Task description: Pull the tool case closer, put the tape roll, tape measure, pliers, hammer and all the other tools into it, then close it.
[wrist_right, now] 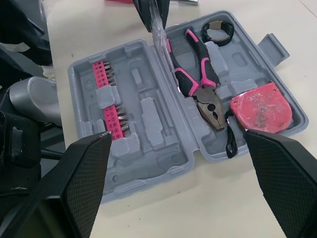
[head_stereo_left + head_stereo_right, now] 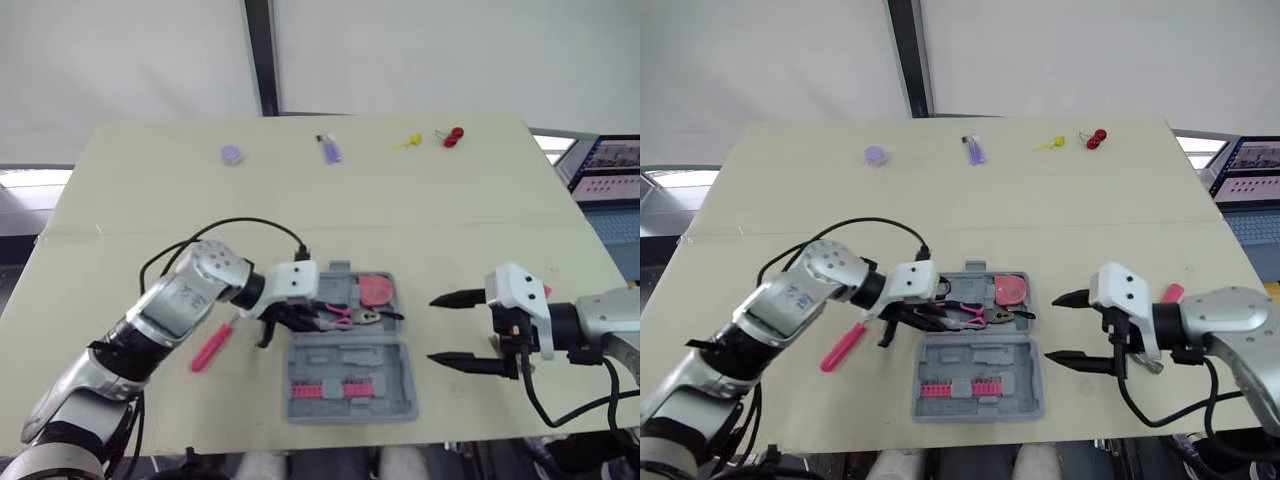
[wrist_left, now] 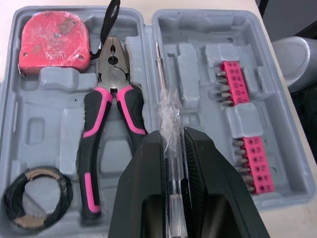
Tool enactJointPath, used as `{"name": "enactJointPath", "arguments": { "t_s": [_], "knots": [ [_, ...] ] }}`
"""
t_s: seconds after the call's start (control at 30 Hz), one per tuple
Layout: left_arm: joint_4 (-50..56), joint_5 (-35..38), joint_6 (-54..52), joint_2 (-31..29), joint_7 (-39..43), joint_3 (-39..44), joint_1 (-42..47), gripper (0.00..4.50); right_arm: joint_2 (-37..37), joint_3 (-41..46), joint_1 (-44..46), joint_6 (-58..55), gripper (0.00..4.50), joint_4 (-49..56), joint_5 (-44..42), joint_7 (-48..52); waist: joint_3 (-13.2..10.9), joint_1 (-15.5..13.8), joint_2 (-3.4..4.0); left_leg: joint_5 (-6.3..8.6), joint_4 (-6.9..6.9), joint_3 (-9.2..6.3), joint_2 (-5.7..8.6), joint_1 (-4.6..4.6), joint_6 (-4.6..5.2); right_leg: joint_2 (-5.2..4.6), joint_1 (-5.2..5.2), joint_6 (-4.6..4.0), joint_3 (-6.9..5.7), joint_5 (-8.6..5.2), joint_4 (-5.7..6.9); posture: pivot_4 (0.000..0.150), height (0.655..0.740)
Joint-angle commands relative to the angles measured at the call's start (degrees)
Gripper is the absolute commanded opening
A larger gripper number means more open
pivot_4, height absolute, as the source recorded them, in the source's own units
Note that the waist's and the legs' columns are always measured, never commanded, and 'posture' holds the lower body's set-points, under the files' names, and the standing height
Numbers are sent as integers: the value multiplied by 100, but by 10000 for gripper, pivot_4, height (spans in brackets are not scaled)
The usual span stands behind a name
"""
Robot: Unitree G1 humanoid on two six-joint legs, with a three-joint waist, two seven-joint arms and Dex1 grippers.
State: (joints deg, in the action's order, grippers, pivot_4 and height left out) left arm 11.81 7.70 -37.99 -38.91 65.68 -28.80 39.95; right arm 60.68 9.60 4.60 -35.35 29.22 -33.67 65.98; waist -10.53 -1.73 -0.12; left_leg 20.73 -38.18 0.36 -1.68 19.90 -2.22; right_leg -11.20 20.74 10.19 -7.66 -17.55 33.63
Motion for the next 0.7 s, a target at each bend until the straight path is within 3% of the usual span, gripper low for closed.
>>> {"name": "enactJointPath", "arguments": {
  "t_s": [0.03, 0.2, 0.7],
  "knots": [
    [280, -95, -164, 114, -74, -104, 69, 580, 52, 118, 89, -2, 45000, 133, -140, 41, 0, 4, 0, 0, 0, 0, 0, 0, 0, 0, 0, 0, 0, 0, 0, 1500, 7400],
    [719, -68, -749, 211, -156, -276, -41, 580, 27, 61, 47, 37, 45000, 84, -142, 83, 0, 0, 0, -1, -6, -2, 0, 11, 1, 0, 3, 0, -4, 0, 0, 1500, 7400],
    [999, -609, -1017, 324, -581, -849, -32, 580, 70, -12, 87, 134, 45000, -21, 24, 198, 0, -29, 0, -1, -15, -4, 0, 19, 3, -1, 3, -1, -7, 1, 1, 1500, 7400]
  ]
}}
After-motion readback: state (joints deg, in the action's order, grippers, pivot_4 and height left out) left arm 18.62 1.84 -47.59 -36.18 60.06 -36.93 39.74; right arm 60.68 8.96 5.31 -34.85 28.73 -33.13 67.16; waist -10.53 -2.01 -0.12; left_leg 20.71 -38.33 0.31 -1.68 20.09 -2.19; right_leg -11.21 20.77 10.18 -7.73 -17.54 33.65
